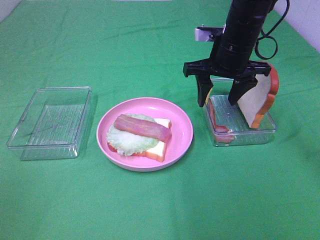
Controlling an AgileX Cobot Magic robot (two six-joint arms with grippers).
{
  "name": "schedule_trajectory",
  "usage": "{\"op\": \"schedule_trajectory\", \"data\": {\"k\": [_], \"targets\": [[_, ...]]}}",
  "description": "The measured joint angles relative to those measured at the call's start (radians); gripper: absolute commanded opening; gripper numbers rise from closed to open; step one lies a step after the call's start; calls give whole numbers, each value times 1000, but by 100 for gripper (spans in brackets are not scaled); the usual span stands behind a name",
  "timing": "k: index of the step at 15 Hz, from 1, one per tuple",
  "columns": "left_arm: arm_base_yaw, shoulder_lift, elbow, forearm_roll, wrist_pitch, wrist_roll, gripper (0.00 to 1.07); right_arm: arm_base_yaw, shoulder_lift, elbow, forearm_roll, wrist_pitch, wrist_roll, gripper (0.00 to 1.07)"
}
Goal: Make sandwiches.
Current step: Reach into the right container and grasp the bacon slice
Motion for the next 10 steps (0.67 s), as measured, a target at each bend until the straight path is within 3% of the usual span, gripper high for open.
{"op": "schedule_trajectory", "data": {"k": [4, 6, 7, 8, 10], "targets": [[0, 0, 0, 0, 0, 0, 83, 0, 34, -2, 0, -38, 2, 53], [0, 0, 0, 0, 0, 0, 83, 0, 43, -2, 0, -39, 2, 36], [0, 0, 0, 0, 0, 0, 83, 0, 43, -2, 0, -40, 2, 15], [0, 0, 0, 0, 0, 0, 83, 0, 43, -2, 0, -40, 2, 4], [0, 0, 0, 0, 0, 0, 83, 0, 43, -2, 0, -40, 2, 0]]}}
